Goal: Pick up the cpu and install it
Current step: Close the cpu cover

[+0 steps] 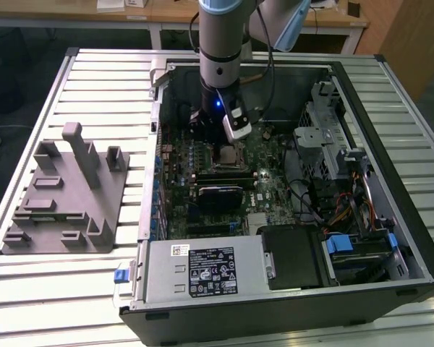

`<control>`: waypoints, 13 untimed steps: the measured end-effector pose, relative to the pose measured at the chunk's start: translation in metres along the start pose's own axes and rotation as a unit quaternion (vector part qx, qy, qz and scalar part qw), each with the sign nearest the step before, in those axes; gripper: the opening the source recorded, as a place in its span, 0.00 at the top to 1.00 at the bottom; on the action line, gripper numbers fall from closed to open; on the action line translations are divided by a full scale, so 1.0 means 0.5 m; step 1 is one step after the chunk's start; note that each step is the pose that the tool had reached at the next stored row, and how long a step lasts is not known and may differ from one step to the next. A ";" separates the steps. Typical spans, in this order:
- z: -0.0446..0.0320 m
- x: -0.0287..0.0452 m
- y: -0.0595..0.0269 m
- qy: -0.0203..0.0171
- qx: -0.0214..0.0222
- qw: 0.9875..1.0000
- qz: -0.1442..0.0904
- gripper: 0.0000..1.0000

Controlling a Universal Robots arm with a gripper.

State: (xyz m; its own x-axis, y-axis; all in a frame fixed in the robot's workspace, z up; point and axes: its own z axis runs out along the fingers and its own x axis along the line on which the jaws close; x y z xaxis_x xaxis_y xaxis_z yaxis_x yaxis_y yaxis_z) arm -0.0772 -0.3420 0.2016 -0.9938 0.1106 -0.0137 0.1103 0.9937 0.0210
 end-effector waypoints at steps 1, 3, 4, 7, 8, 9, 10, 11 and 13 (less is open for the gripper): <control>0.001 0.001 0.000 0.000 0.000 1.000 0.000 0.89; 0.001 0.002 0.000 0.000 -0.001 1.000 0.000 0.89; 0.002 0.002 0.000 0.000 -0.001 1.000 0.000 0.89; 0.003 0.002 0.000 0.000 -0.001 1.000 0.000 0.89; 0.003 0.002 0.000 0.000 0.000 1.000 0.000 0.89; 0.004 0.002 0.000 0.000 0.000 1.000 0.000 0.89; 0.004 0.002 0.000 0.000 -0.001 1.000 0.000 0.89; 0.004 0.001 0.000 0.000 -0.001 1.000 0.000 0.89; 0.004 0.000 0.000 0.000 -0.001 1.000 0.000 0.89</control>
State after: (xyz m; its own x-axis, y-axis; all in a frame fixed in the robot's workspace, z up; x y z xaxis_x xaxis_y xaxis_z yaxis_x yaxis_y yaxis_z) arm -0.0770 -0.3419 0.1995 -0.9938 0.1106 -0.0136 0.1102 0.9937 0.0223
